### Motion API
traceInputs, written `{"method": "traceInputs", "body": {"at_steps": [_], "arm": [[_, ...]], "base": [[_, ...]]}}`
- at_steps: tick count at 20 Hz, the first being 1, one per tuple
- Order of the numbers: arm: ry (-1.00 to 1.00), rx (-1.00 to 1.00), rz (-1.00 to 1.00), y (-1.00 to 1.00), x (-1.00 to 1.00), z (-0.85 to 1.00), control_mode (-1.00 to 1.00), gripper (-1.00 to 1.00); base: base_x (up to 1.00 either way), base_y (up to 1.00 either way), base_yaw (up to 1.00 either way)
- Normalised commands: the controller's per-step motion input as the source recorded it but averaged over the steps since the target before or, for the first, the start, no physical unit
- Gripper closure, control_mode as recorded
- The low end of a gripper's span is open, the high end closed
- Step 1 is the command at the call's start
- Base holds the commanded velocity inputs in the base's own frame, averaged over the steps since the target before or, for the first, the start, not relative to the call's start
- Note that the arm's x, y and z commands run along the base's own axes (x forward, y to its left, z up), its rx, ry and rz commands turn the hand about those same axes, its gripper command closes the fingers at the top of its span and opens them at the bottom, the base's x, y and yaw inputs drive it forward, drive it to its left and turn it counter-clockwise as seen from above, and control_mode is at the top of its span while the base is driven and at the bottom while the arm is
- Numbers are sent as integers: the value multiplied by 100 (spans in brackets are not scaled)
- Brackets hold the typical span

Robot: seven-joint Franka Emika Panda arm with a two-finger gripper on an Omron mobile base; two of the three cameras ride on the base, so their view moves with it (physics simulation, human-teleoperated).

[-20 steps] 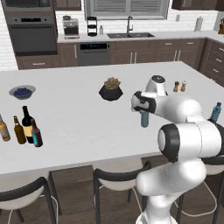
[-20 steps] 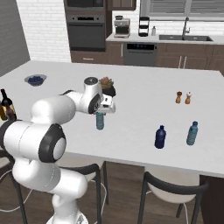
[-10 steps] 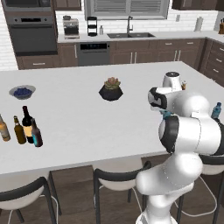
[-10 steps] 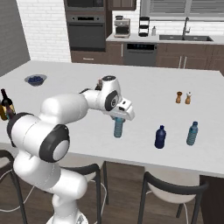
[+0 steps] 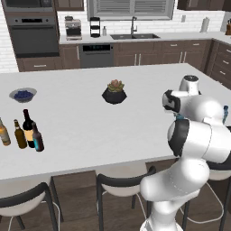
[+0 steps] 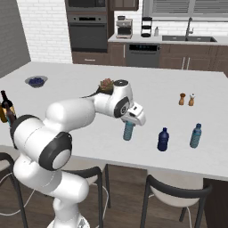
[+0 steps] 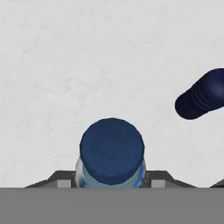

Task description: Move the plastic bottles in the middle to the plastics group, and the glass bottles in the middle to the glass group.

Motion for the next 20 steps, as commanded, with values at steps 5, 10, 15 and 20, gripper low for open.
{"method": "traceInputs", "body": {"at_steps": [5, 10, 15, 20], "arm": [[2, -11, 0, -10, -2, -1, -100, 100], [6, -5, -1, -43, 0, -2, -100, 100], [0, 0, -3, -83, 0, -9, -100, 100], [-2, 0, 0, -34, 0, -18, -100, 100]], "base": [[0, 0, 0], [0, 0, 0], [0, 0, 0], [0, 0, 0]]}}
